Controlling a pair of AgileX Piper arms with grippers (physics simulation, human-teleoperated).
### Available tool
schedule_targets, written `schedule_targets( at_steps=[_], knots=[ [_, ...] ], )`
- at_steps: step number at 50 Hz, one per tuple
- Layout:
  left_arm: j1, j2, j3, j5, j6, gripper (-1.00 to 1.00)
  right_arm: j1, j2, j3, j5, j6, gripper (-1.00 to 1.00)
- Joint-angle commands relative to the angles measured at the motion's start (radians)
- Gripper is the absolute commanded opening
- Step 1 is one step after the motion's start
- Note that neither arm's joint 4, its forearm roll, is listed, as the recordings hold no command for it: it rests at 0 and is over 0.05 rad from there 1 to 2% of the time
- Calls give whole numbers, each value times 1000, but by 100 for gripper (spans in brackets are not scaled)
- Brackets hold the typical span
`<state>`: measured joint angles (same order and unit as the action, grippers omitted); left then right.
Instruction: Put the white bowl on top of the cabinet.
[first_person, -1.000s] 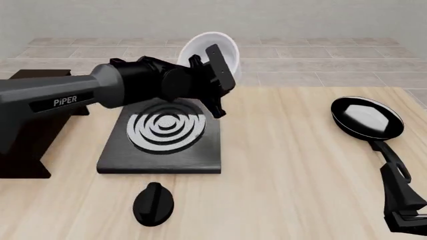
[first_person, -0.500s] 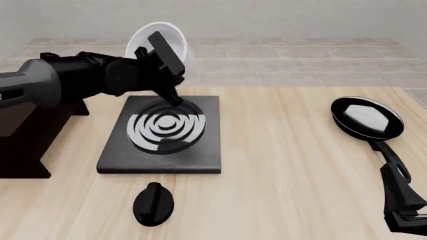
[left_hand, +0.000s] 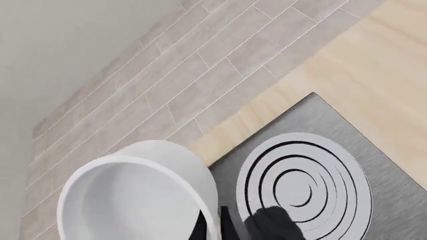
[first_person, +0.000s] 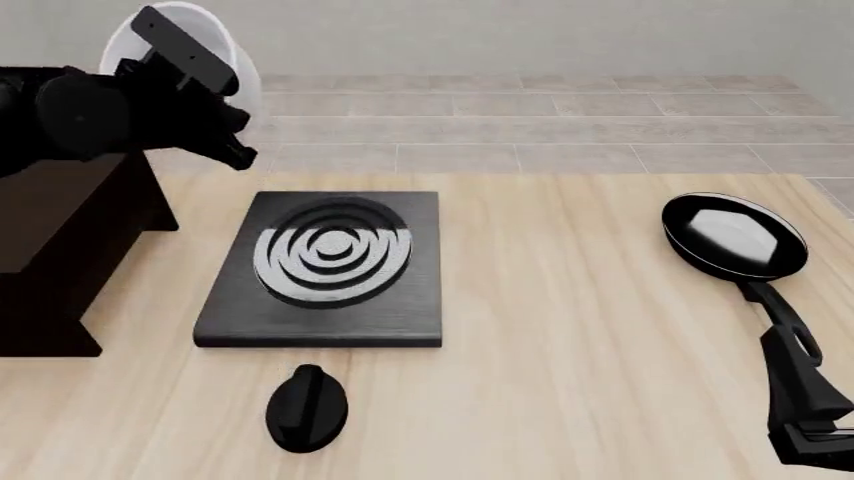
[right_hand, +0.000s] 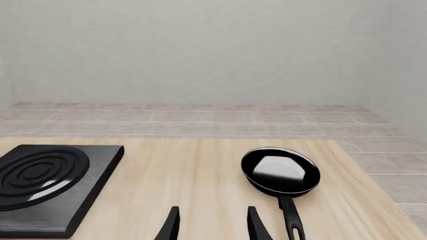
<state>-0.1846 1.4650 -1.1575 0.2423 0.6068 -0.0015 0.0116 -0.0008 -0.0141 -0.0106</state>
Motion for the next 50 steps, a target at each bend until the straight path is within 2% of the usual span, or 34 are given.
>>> schedule_targets(
  at_steps=[1,3,11,13,15,19,25,26,31,37,38,41,46,50],
  knots=[
    [109,-80,-14,51,-46,-100,0,0,0,0,0,100],
    [128,-83,-20,67,-80,-100,0,0,0,0,0,100],
    [178,-115,-16,103,-104,-100,0,0,0,0,0,100],
    [194,-124,-34,133,-153,-100,0,0,0,0,0,100],
    [227,-126,-23,133,-132,-100,0,0,0,0,0,100],
    [282,-134,-25,153,-166,-100,0,0,0,0,0,100],
    [342,-132,-3,162,-164,-100,0,0,0,0,0,100],
    [377,-122,-5,159,-153,-100,0,0,0,0,0,100],
    [417,-114,27,140,-128,-100,0,0,0,0,0,100],
    [457,-74,24,136,-156,-100,0,0,0,0,1,100],
    [469,-63,33,126,-142,-100,0,0,0,0,0,100],
    [506,-27,11,108,-143,-100,0,0,0,0,0,100],
    [524,10,-6,111,-133,-100,0,0,0,0,0,100],
    [529,49,-29,108,-154,-100,0,0,0,0,0,100]
  ],
)
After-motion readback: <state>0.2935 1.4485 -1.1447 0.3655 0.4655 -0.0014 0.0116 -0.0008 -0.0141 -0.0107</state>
